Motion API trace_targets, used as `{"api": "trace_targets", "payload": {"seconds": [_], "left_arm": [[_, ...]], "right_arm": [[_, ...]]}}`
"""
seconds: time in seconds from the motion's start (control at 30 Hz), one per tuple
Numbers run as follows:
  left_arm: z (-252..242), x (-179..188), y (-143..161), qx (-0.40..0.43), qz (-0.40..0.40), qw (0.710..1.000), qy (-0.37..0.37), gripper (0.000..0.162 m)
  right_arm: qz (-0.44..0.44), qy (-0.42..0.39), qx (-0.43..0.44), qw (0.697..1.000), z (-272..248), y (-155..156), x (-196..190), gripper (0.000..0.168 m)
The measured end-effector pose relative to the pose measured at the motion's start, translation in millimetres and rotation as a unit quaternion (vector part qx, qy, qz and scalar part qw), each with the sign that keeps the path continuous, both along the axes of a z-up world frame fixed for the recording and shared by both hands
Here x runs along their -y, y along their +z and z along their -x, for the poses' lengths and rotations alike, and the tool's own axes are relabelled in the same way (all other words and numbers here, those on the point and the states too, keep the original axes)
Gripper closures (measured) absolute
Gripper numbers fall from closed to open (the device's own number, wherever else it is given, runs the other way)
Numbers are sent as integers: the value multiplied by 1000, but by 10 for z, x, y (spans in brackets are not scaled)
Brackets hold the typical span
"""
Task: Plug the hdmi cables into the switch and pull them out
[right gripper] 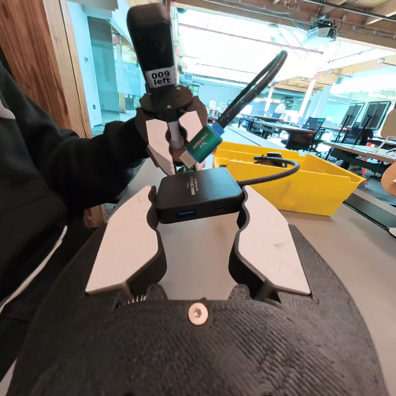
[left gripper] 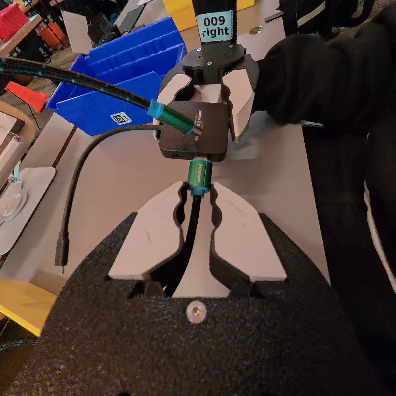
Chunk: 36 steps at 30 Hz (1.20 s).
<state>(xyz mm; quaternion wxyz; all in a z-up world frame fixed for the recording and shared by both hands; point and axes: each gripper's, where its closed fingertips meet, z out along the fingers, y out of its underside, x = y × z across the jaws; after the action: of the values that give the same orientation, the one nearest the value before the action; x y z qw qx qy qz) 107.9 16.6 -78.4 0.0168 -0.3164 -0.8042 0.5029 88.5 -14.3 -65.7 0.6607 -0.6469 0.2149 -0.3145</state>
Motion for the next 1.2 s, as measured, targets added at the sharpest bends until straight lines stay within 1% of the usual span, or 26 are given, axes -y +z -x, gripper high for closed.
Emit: {"api": "trace_targets", "payload": {"seconds": [0.13, 0.33, 0.4, 0.53, 0.67, 0.73, 0.77, 0.83, 0.87, 0.93, 0.97, 1.0, 1.03, 1.1, 1.13, 1.17, 1.2], "left_arm": [[-16, 8, -26, 19, 3, 1000, 1, 142], [-28, -37, -14, 11, -2, 1000, 0, 140], [-23, -42, -5, 12, -1, 1000, -2, 143], [-41, -43, -15, 33, -6, 999, -3, 143], [1, -12, -9, 40, 1, 999, -9, 144], [-44, -4, -129, 81, -25, 996, 2, 144], [-53, -14, -205, 104, -42, 994, 0, 144], [-57, -17, -283, 128, -61, 990, -2, 144], [-45, 6, -301, 130, -60, 990, -2, 143], [110, 98, -332, 107, -45, 993, -24, 143], [170, 165, -346, 100, -38, 994, -24, 144], [149, 224, -354, 100, -35, 994, -7, 146], [112, 244, -337, 94, -30, 995, 4, 146], [134, 185, -262, 65, -19, 998, -15, 146], [114, 172, -214, 60, -10, 998, -11, 146], [79, 171, -158, 58, 2, 998, -1, 148], [74, 166, -83, 42, 16, 999, 1, 149]], "right_arm": [[-6, 1, -8, 1000, -10, -32, 11, 94], [-8, 3, -7, 1000, 2, -10, 3, 94], [-17, 8, -7, 1000, 5, -3, 3, 94], [-3, 4, -21, 1000, -7, -56, -1, 94], [-12, 9, -18, 1000, 15, -21, -8, 94], [28, -5, -33, 999, -20, -118, -13, 94], [35, -3, -39, 999, -21, -139, -36, 94], [19, 2, -41, 999, -34, -131, -65, 94], [-9, 14, -26, 1000, -16, -48, -90, 95], [-69, 74, 1, 995, 83, 189, -257, 98], [-35, 75, 18, 996, 91, 207, -366, 99], [21, 43, 32, 998, 41, 180, -412, 99], [51, 32, 36, 998, 40, 178, -422, 99], [34, 35, 28, 998, 83, 266, -353, 101], [26, 19, 43, 999, 97, 308, -252, 112], [9, -9, 53, 999, 89, 349, -94, 144], [-15, -20, 52, 998, 87, 359, 29, 148]]}}
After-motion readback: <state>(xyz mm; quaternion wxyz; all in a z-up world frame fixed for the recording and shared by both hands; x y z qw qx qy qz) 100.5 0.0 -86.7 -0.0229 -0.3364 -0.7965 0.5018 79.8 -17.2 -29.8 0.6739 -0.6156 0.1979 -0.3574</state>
